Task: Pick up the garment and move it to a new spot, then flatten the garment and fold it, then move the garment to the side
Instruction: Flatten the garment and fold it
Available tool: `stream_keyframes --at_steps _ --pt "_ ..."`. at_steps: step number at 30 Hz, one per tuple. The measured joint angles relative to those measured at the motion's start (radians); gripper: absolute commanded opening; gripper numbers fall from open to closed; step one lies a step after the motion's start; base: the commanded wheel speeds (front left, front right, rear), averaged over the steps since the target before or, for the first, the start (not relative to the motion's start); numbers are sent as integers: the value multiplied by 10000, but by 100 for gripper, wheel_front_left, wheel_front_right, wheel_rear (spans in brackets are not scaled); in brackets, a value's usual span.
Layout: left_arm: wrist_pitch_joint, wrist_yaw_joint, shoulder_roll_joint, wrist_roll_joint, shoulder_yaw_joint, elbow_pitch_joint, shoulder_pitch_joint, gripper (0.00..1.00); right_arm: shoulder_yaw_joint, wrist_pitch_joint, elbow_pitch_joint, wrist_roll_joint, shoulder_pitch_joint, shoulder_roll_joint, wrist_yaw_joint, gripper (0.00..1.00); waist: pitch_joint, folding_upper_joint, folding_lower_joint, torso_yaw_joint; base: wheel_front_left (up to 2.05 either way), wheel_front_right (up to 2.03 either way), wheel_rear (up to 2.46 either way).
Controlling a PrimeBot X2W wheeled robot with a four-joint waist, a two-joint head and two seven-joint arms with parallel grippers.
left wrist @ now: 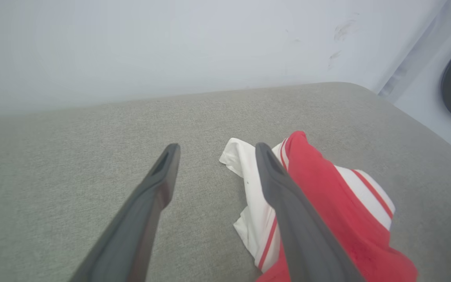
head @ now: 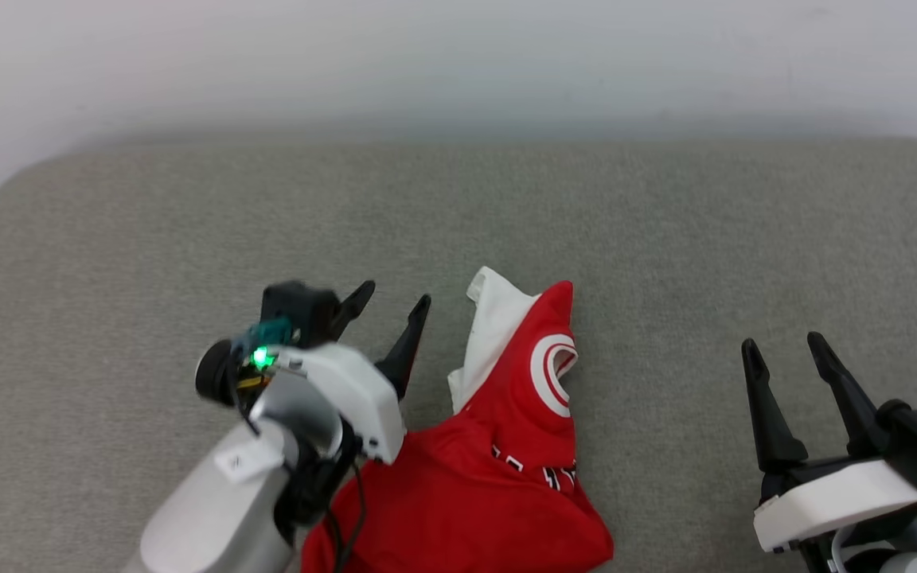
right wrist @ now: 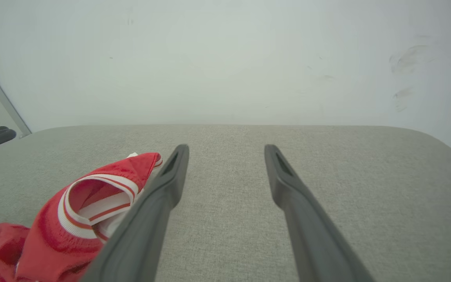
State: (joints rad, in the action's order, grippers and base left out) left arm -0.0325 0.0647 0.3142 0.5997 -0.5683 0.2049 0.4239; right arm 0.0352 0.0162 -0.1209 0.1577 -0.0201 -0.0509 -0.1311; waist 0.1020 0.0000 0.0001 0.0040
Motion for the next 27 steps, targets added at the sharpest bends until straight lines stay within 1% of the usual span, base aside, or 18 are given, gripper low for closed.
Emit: stream_keyframes --at_steps 7,9,11,14,19,24,25,26,27 --pt "-1760 -1014 -100 291 -472 1438 1915 100 -105 320 261 209 457 0 0 100 917 -1 1 -529 0 0 0" --pt "-2167 -1264 -123 293 -704 1835 2291 100 -132 426 401 272 566 -2 0 100 1137 0 1 -703 0 0 0" --pt "-2592 -1419 -150 288 -951 2234 2590 100 -184 529 518 286 643 -2 0 100 1323 0 1 -871 0 0 0" --pt "-3114 -1607 -79 198 -1262 2796 3000 100 -267 642 671 370 813 -2 0 100 1569 0 1 -1105 0 0 0" --pt "-4182 -1795 84 134 -1824 3611 3421 100 -370 802 917 420 971 -2 0 100 1825 0 1 -1446 0 0 0" --pt "-5402 -1883 173 318 -2516 4034 3874 100 -426 897 1070 449 1046 0 0 100 1954 0 0 -1574 0 0 0" --pt "-5507 -1887 188 435 -2594 4061 3914 100 -437 901 1104 453 1053 -2 0 100 1962 -1 0 -1592 0 0 0" --pt "-5630 -1893 215 489 -2711 4079 3956 95 -454 905 1133 458 1078 0 0 100 1962 0 -1 -1609 0 0 0" --pt "-5672 -1894 232 518 -2828 4052 4006 40 -453 930 1139 458 1089 0 0 100 1966 0 -2 -1614 0 0 0"
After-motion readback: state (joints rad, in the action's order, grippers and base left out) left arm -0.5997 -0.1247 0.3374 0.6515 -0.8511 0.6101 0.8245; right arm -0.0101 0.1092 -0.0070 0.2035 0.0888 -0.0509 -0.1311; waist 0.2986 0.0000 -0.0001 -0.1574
